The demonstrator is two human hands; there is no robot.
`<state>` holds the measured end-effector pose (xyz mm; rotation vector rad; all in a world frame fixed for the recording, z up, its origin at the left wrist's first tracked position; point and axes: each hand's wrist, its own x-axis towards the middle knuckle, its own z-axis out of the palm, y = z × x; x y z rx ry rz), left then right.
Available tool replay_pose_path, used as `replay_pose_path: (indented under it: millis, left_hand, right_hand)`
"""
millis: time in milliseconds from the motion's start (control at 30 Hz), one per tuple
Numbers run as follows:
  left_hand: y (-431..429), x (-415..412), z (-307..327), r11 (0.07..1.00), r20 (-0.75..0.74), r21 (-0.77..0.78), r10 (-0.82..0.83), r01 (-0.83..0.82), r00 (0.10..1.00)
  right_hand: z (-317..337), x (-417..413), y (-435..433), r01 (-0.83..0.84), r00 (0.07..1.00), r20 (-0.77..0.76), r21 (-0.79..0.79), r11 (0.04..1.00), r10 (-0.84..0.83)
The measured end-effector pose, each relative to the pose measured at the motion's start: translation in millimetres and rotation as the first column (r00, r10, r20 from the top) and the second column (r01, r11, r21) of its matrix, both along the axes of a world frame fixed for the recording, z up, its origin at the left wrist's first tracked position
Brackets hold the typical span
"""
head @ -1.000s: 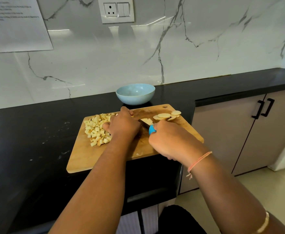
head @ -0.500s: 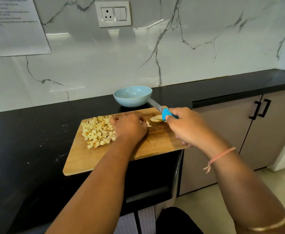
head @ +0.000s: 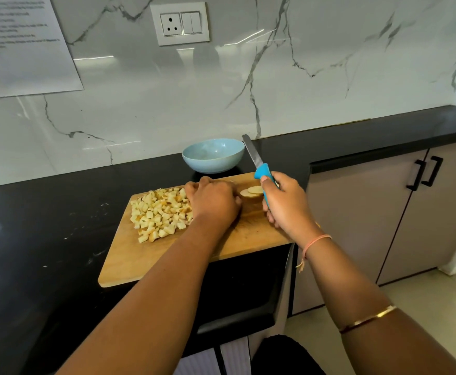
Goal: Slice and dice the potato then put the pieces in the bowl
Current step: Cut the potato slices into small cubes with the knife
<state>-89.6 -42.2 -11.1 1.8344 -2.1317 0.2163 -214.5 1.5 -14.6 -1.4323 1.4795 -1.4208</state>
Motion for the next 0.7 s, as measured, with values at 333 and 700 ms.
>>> replay_pose_path:
  millis: [333,700]
  left_hand:
    - [-20.8,26.8,2.3,0.973,0.085,-0.035,0.228,-0.226,0.97]
    - [-27.1,27.4,12.3,0.957,-0.073,-0.143,0.244,-0.252,0.967]
  right_hand:
    - [-1.3,-7.6,-3.1,-0.062,0.97,0.235,0.02,0.998,0.056]
    - [-2.8,-11.4,-5.3,-0.093,0.944,0.319,0.005,0.996,0.087]
